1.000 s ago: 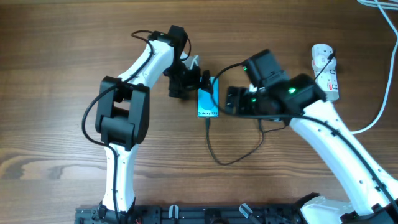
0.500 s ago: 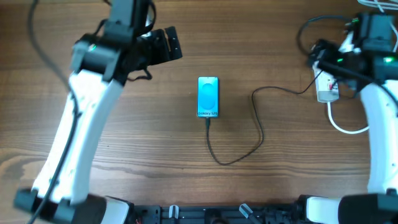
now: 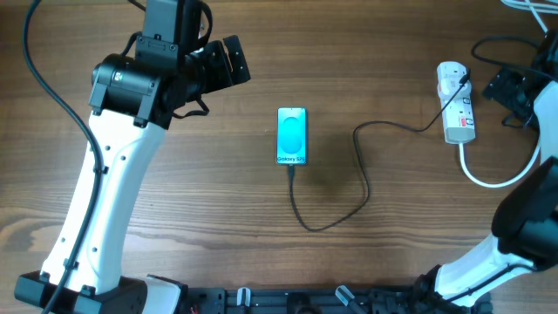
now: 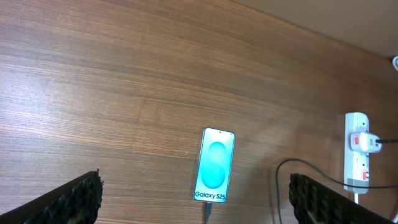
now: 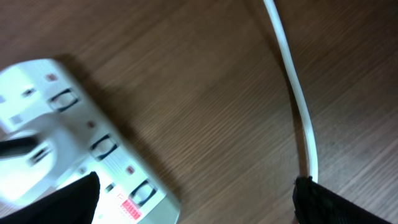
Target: Plug charger to phone and switch on socket
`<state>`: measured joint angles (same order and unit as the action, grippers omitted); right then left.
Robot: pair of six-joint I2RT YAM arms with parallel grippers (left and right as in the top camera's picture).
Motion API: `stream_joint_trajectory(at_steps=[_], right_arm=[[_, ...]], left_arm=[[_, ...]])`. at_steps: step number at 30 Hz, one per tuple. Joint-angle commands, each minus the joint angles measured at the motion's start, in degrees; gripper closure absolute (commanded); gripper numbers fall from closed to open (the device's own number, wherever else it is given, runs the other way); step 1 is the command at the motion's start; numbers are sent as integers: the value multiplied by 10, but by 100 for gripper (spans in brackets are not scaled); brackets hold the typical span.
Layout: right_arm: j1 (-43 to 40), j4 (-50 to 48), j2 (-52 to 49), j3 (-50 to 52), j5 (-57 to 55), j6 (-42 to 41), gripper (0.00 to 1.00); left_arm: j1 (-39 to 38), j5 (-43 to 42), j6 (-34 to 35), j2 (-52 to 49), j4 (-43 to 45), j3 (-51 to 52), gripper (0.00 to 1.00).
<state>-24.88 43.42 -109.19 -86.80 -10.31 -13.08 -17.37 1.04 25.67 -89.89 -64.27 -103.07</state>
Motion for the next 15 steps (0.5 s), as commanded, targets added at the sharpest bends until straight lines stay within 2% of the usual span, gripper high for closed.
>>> stream_joint_trajectory(at_steps=[1,3,12,15], right_arm=[[-13,-24,-32,-5,36,30,0],[-14,-40,-50,-5,66,76,0],[-14,-71,-96,-5,79,86,0],[-14,-87,-103,3,118,103,0]], left_arm=[[-1,10,5,-2,-1,3,0],[-1,10,5,-2,-1,3,0],[-1,10,5,-2,-1,3,0],[-1,10,5,-2,-1,3,0]])
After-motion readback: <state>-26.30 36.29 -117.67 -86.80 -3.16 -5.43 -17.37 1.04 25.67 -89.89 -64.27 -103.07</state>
